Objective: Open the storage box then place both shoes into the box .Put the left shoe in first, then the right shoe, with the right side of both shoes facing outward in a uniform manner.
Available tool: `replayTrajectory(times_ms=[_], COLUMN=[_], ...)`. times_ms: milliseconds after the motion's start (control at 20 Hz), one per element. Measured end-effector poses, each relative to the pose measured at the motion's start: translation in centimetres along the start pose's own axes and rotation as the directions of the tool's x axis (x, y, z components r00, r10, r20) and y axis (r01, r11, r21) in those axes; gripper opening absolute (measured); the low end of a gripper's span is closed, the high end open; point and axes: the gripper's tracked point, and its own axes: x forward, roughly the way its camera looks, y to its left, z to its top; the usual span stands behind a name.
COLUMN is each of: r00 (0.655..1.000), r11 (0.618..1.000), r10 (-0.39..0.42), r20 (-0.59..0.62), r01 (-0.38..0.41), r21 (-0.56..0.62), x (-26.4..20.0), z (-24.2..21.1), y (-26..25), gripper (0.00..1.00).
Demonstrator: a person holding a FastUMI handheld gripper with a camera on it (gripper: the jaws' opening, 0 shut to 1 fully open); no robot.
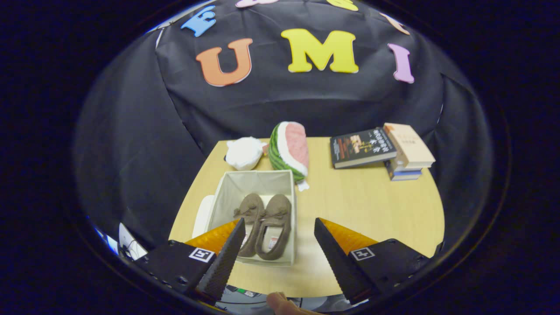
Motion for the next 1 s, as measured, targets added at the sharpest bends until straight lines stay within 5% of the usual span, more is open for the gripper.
replayTrajectory(times_ms=[200, 400, 1000], r00=[0.956, 0.819, 0.729], r11=[0.996, 0.987, 0.979], r10=[-0.084, -0.140, -0.152], r20=[0.282, 0.557, 0.668], r01=[0.085, 0.163, 0.206], r21=[0.008, 0.008, -0.002], x=[-7.9, -15.4, -24.7], z=[4.7, 8.3, 3.1], y=[-6.3, -12.0, -16.0], gripper=[0.96, 0.96, 0.96])
